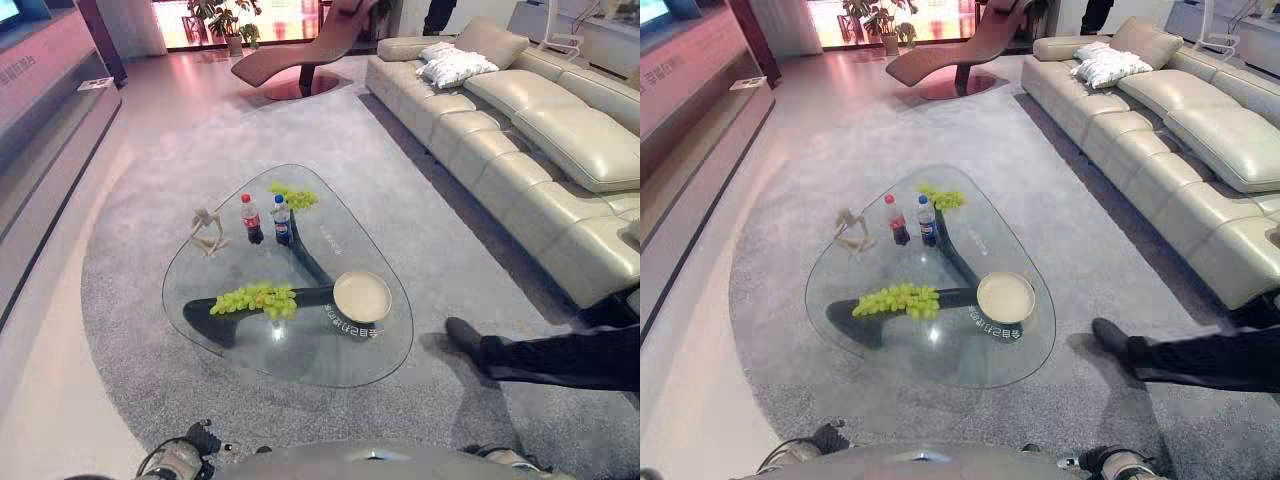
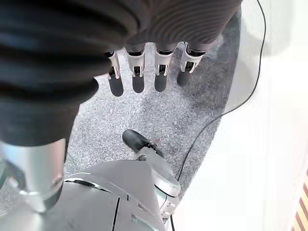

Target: Pick up fruits into the plate

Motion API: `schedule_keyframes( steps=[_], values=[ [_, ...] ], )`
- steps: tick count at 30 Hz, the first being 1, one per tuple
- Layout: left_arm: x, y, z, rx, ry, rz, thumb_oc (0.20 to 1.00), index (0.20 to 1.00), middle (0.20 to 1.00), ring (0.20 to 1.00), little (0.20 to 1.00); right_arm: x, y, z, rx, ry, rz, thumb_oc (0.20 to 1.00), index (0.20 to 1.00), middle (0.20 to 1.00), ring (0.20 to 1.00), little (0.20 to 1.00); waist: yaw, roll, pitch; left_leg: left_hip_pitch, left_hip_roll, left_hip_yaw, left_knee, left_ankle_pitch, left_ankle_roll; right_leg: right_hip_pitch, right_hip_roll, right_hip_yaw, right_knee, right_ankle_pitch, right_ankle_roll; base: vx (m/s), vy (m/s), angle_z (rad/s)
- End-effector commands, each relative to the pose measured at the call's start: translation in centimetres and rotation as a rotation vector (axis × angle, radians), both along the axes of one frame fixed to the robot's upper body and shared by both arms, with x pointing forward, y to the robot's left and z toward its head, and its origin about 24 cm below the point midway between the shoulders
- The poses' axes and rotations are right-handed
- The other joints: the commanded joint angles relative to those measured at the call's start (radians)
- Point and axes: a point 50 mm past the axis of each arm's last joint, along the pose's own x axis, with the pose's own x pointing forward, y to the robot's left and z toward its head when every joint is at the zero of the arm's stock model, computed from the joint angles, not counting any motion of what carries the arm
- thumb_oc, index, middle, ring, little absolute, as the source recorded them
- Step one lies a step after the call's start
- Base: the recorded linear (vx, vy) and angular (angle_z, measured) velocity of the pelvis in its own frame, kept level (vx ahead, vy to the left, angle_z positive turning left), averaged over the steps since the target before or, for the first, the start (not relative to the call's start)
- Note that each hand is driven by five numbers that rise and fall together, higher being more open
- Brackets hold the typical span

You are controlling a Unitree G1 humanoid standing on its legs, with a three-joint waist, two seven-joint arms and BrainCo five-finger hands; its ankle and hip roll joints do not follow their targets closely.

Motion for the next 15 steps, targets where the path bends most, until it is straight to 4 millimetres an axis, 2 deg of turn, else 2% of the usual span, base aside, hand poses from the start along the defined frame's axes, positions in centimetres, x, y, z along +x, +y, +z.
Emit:
schedule_keyframes(
  steps=[1,15],
  values=[
    [2.67,0.76,0.75,0.025,-0.044,0.012,1.000,1.000,1.000,1.000,1.000,2.30,-0.03,0.41,-0.012,-0.002,0.044,1.000,1.000,1.000,1.000,1.000,0.001,-0.014,0.049,0.019,-0.021,-0.021,0.014,-0.135,0.036,0.042,0.007,-0.009,0.050,-0.112,-0.003,0.34,-0.075,-0.59],
    [2.51,0.70,0.72,0.062,-0.061,-0.005,1.000,1.000,1.000,1.000,1.000,2.20,0.01,0.37,-0.020,-0.013,0.037,1.000,1.000,1.000,1.000,1.000,0.002,-0.014,0.061,0.013,-0.023,-0.021,0.017,-0.136,0.039,0.037,0.007,-0.008,0.052,-0.113,-0.005,0.01,-0.001,0.00]
  ],
)
